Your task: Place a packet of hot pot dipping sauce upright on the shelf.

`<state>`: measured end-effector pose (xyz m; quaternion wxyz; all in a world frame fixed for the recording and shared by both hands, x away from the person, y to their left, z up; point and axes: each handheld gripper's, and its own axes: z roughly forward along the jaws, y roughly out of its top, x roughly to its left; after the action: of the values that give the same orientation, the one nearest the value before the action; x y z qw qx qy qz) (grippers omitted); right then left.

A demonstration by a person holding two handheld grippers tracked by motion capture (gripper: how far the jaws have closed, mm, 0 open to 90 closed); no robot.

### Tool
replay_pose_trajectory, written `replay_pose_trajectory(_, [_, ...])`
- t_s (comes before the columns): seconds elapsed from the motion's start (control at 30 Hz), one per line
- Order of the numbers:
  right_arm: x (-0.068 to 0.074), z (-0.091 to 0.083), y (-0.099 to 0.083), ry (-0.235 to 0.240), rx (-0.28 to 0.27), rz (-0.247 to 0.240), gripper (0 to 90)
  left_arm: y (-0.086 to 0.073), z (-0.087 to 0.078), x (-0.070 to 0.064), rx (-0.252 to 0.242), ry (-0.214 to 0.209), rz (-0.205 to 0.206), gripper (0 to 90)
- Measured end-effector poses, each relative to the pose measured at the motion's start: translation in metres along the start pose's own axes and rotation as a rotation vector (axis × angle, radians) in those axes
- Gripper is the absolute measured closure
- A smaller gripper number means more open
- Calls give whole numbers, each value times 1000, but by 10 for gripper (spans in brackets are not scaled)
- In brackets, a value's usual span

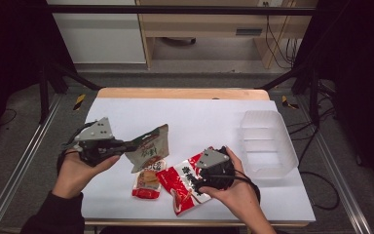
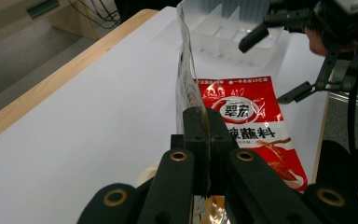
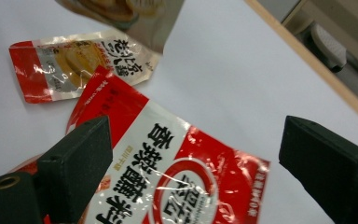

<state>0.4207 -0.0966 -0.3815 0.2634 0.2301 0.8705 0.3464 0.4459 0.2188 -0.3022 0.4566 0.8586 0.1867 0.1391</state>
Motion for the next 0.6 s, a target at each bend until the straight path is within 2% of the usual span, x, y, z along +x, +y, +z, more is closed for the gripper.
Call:
replay_pose_trajectory(0.13, [-9,-12,14,-12,10,-56,135,10,15,-5,15,-30,23,900])
replay_pose_trajectory(0.23, [-16,-16,20,14,10,-64,159,16,27,-7,20,-60,34,900])
replay_pose_trajectory(0.33, [-21,-18,27,5,27,-95,177,22,37,-10,28,-77,44,900])
replay_pose_trajectory(0.43, [-26,-22,34,0,34,-129,199,25,42,-14,34,-89,56,900])
replay_pose_trajectory(0.6, [-35,-28,44,5,33,-156,235,29,49,-17,47,-106,66,900])
